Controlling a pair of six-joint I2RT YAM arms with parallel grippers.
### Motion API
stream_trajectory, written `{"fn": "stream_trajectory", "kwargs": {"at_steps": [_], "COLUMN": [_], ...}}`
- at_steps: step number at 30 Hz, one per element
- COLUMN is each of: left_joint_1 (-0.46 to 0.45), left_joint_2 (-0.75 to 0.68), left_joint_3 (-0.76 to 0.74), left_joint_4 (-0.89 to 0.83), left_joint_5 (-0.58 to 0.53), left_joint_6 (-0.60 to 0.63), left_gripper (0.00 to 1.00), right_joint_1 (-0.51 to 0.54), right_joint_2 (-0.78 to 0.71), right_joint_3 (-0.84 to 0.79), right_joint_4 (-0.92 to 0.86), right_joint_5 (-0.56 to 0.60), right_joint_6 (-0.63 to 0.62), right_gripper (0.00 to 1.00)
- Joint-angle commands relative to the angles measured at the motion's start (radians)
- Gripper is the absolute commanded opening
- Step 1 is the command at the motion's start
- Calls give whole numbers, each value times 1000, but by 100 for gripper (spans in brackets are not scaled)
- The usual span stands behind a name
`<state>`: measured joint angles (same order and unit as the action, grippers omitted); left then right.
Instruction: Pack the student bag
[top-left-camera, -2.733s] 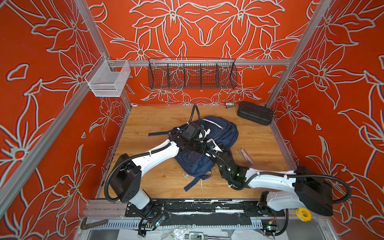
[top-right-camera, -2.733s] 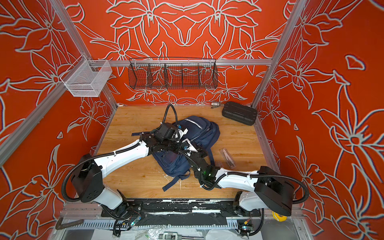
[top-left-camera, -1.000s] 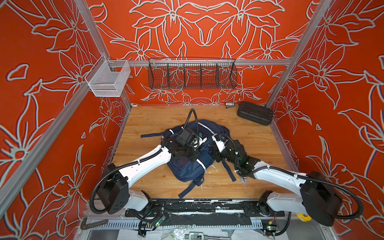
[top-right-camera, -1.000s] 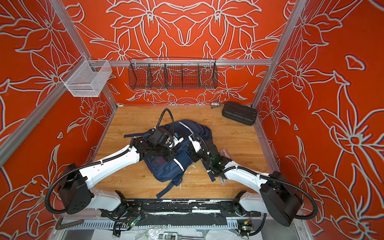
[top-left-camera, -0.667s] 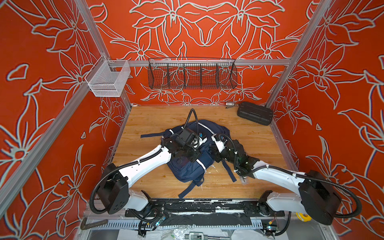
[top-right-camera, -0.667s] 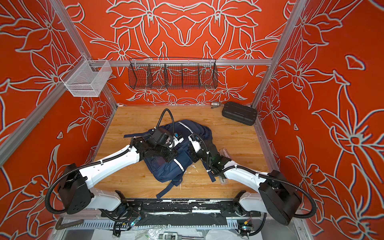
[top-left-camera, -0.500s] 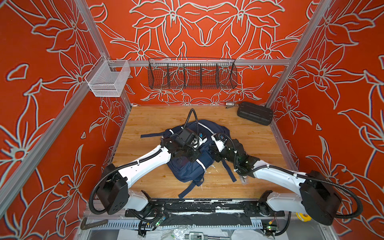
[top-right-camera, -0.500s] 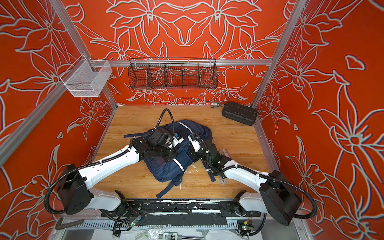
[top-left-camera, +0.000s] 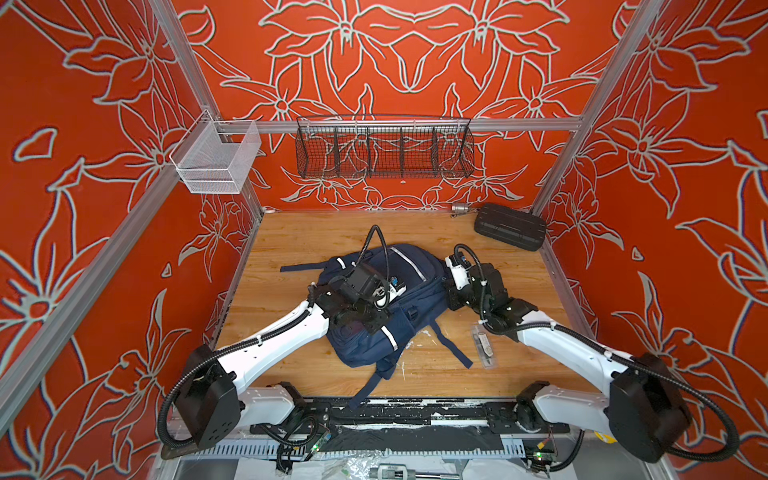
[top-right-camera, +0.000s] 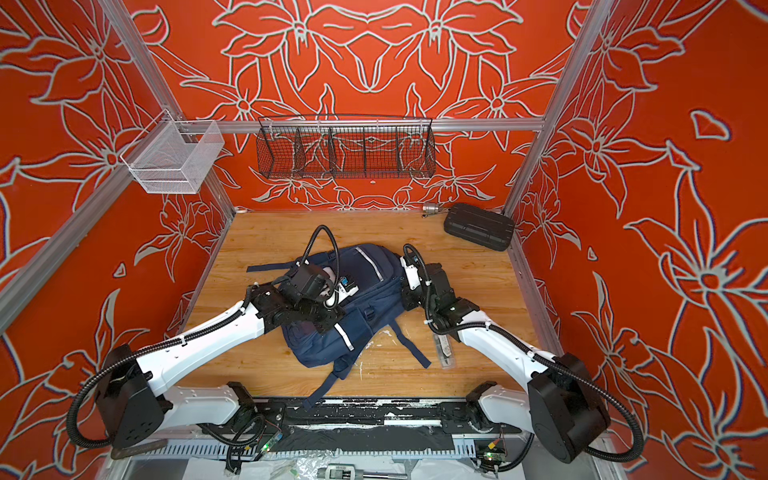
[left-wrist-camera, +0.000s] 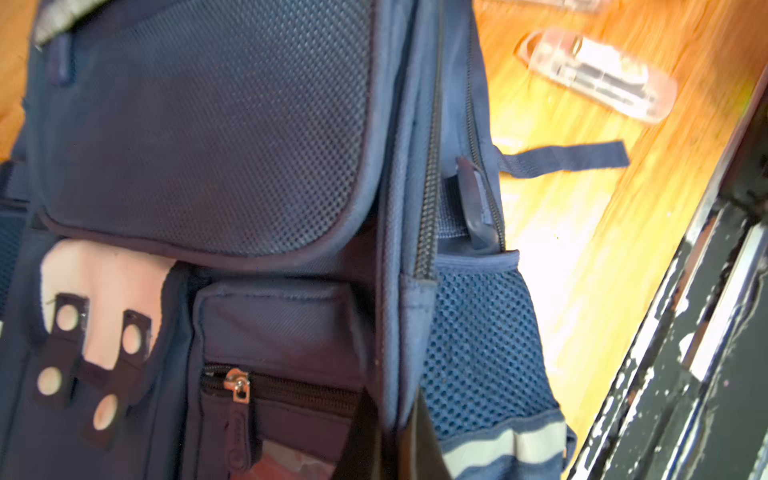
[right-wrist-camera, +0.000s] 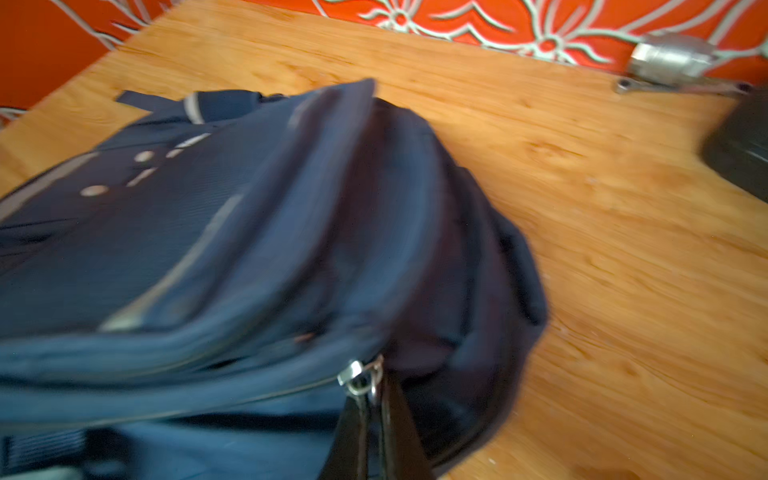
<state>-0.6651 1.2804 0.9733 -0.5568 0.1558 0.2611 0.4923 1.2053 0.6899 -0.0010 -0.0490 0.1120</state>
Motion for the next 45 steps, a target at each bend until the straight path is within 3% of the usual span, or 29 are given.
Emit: {"fn": "stream_trajectory", "kwargs": {"at_steps": [1,13,19,20,22,25,26,29,33,36,41,45], "left_joint_1": [57,182,265,282,314,365,375,374,356,305,152,48], "left_joint_2": [-35,169,250,275,314,314,291,194,67,-19,-63,-11], "left_joint_3": [-9,100,152,181,256,318,307,214,141,53,24,-19], "left_joint_4": [-33,45,112,105,51,-20,-15,70,152,319,349,444], "left_joint_5": [5,11,24,20,38,202,260,377,413,375,70,-50], "left_joint_6": [94,346,346,313,221,51,-12,-217,-573,-912,-1311,-1583], "left_gripper": [0,0,0,8,23,38,50,72,74,65,55,54], "right_joint_1": [-22,38,149,168,188,208,211,212,212,212,212,212], "right_joint_2": [-12,-166,-119,-97,-59,-19,-9,6,7,5,-1,-9], "right_joint_3": [32,-73,-54,-40,-18,7,14,23,15,-3,-12,-19], "right_joint_4": [-96,-43,1,7,31,71,80,92,89,103,110,108], "right_joint_5": [111,66,100,113,112,110,107,87,68,57,45,28], "right_joint_6": [-14,-28,-9,-3,17,35,38,37,33,35,31,25], "right_gripper": [0,0,0,0,0,0,0,0,0,0,0,0]}}
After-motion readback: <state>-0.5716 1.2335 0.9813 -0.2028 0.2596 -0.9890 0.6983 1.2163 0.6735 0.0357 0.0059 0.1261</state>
